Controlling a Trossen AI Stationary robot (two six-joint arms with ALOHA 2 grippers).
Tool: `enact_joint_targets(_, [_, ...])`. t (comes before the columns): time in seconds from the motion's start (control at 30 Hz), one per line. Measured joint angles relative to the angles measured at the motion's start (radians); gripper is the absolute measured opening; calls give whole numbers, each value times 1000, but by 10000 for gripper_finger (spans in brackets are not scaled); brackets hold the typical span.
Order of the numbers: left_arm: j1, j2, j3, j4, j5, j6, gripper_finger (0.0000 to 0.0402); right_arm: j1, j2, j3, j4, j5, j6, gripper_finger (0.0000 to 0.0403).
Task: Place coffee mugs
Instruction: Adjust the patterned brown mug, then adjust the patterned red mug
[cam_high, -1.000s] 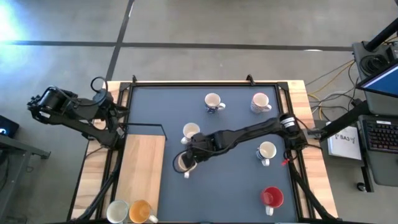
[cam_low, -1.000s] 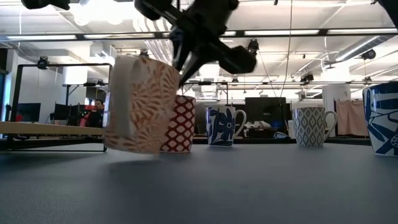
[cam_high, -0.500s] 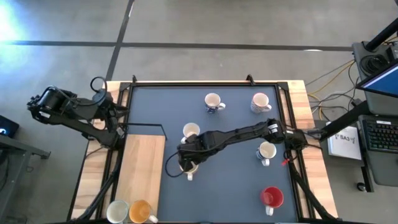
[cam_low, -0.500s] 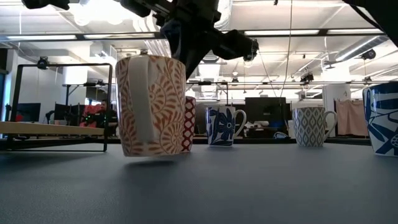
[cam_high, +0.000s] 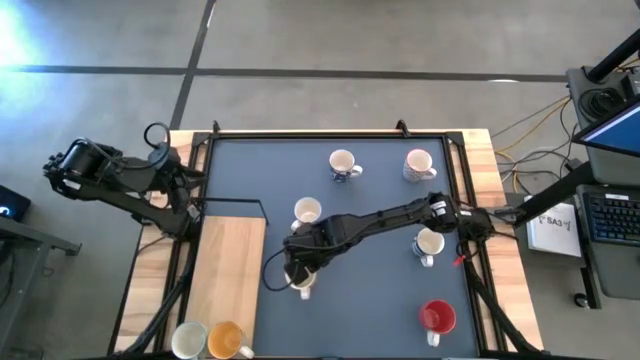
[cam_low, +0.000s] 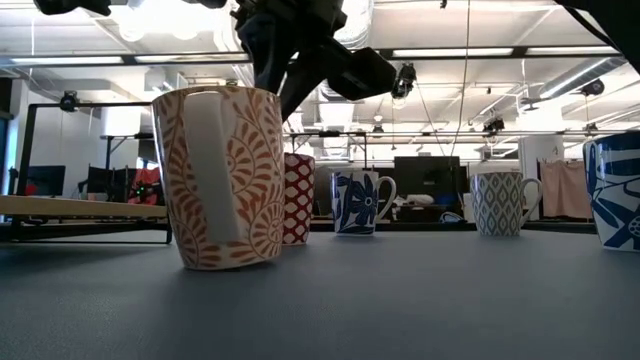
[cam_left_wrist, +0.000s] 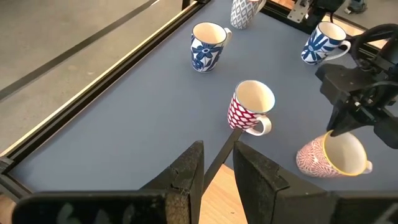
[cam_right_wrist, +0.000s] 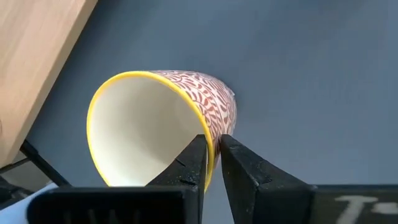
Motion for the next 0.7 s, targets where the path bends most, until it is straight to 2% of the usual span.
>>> enact_joint_targets(0.4, [0, -2, 0, 0, 1, 4, 68, -13, -17, -2, -17, 2, -69, 88])
enact_joint_targets(0.7, [0, -2, 0, 0, 2, 4, 68, -67, -37, -2, -34, 17, -257, 83])
